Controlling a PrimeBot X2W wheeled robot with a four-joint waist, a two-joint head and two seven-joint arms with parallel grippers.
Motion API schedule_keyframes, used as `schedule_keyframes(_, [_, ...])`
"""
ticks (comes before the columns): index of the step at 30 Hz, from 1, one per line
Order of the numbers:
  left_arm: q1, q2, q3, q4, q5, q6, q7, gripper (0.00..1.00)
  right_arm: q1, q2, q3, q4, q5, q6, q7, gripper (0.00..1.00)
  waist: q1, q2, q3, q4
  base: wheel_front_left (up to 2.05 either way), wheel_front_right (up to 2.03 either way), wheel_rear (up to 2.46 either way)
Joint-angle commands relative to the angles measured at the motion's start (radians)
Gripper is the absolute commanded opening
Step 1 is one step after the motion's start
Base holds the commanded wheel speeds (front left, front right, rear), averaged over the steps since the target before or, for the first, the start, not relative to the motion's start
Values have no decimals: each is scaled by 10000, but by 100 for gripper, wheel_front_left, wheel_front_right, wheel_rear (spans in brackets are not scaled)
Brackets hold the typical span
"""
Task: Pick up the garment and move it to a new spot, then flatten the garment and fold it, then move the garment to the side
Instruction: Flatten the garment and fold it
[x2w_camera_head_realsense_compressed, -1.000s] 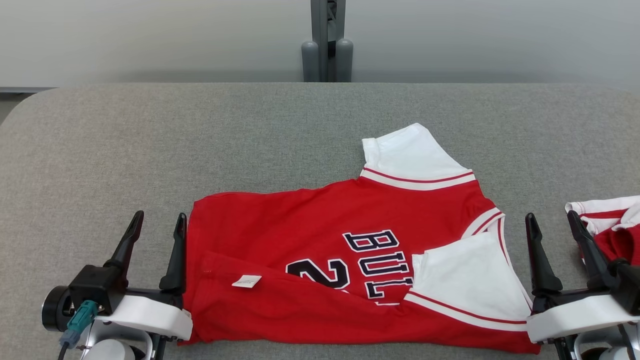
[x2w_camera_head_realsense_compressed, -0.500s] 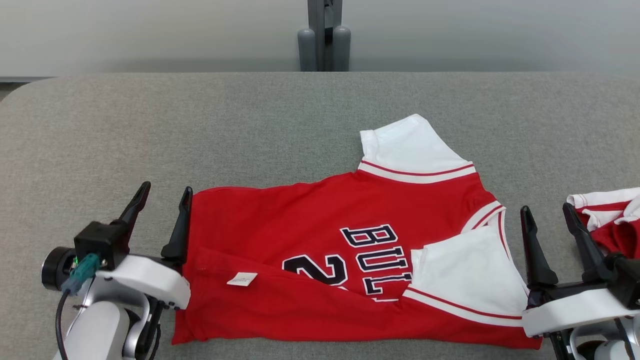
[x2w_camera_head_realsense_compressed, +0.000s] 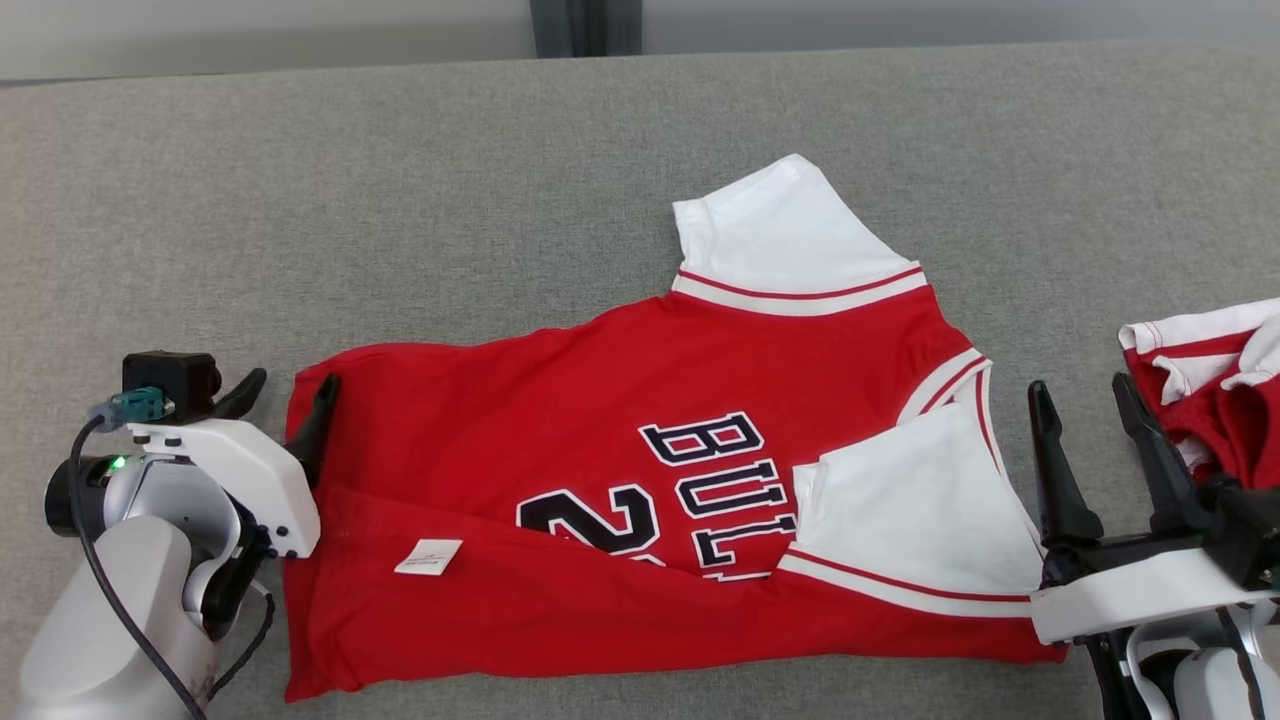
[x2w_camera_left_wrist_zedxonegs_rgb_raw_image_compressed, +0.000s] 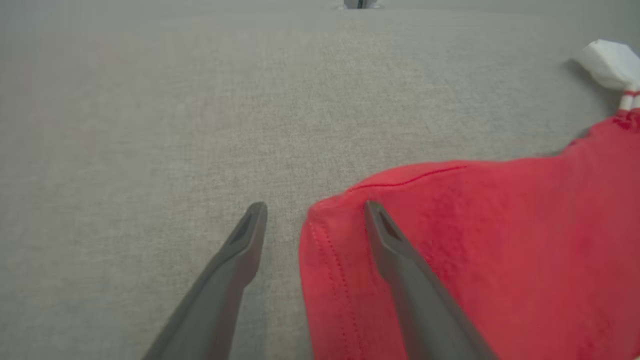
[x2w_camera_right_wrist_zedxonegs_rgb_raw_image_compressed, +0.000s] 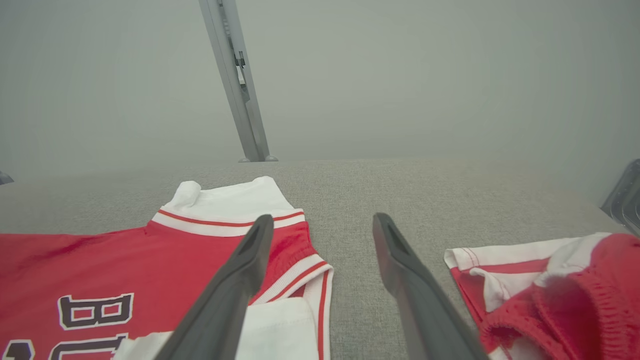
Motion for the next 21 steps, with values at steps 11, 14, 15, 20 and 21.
schedule_keyframes(11, [-525,147,-561,921,-672,-338,735,0,-518,-56,28,249,113,-1,-294,100,0,0,323,-140,0,0,0])
schedule_keyframes(14, [-588,286,-745,830,-765,-329,562,0,-768,-56,-93,203,102,-1,-352,100,0,0,343,-142,0,0,0])
schedule_keyframes(15, [-637,333,-791,807,-780,-329,518,0,-904,-56,-151,191,60,-1,-353,100,0,0,352,-139,0,0,0])
schedule_keyframes(20, [-854,454,-898,559,-892,-337,233,0,-2097,-197,-437,300,371,-1,-98,100,0,0,382,-89,0,0,0])
schedule_keyframes(21, [-919,471,-928,484,-867,-338,180,0,-2458,-353,-457,443,477,-1,36,100,0,0,405,-58,0,0,0])
